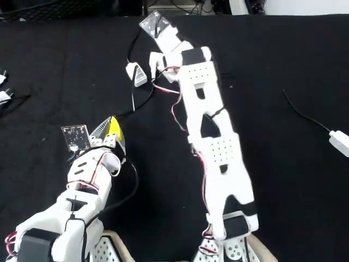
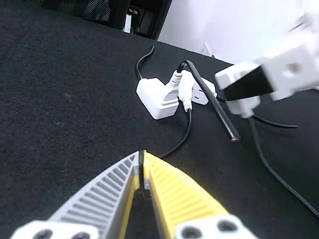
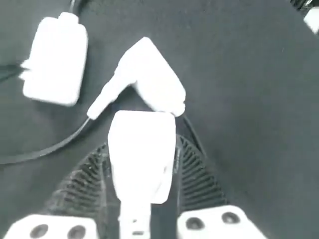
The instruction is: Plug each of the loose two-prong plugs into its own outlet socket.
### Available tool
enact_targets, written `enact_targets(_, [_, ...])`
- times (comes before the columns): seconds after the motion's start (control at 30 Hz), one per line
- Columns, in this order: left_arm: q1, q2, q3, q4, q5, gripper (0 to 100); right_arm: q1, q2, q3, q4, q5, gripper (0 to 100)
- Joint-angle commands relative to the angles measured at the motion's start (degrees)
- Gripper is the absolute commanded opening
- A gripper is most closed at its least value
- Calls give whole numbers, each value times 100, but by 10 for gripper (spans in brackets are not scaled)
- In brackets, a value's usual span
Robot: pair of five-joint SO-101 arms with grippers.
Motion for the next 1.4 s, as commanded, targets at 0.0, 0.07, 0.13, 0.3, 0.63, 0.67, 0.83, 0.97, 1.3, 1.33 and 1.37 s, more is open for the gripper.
enact_targets(0.0, [-40,-62,84,-18,-18,30,79,708,-1191,-149,9,12])
enact_targets(0.07, [-40,-62,84,-18,-18,30,132,1191,-1534,-158,9,13])
enact_targets(0.13, [-40,-62,84,-18,-18,30,185,1631,-1868,-158,18,15])
enact_targets(0.3, [-40,-62,75,-18,-18,30,352,2246,-2193,-308,290,16])
enact_targets(0.63, [-40,-62,75,-18,-18,30,264,2193,-2202,-308,273,292])
enact_targets(0.67, [-40,-62,75,-18,-18,30,255,2141,-2202,-246,299,324])
enact_targets(0.83, [-40,-88,66,-18,-18,33,229,1807,-2193,220,308,459])
enact_targets(0.97, [-40,-88,66,-18,-18,33,246,1534,-2193,519,308,520])
enact_targets(1.3, [-40,-88,66,-18,-18,33,334,444,-2193,1635,290,520])
enact_targets(1.33, [-40,-88,66,-18,-18,33,387,338,-2193,1714,281,520])
enact_targets(1.37, [-40,-88,66,-18,-18,33,457,215,-2193,1785,281,520])
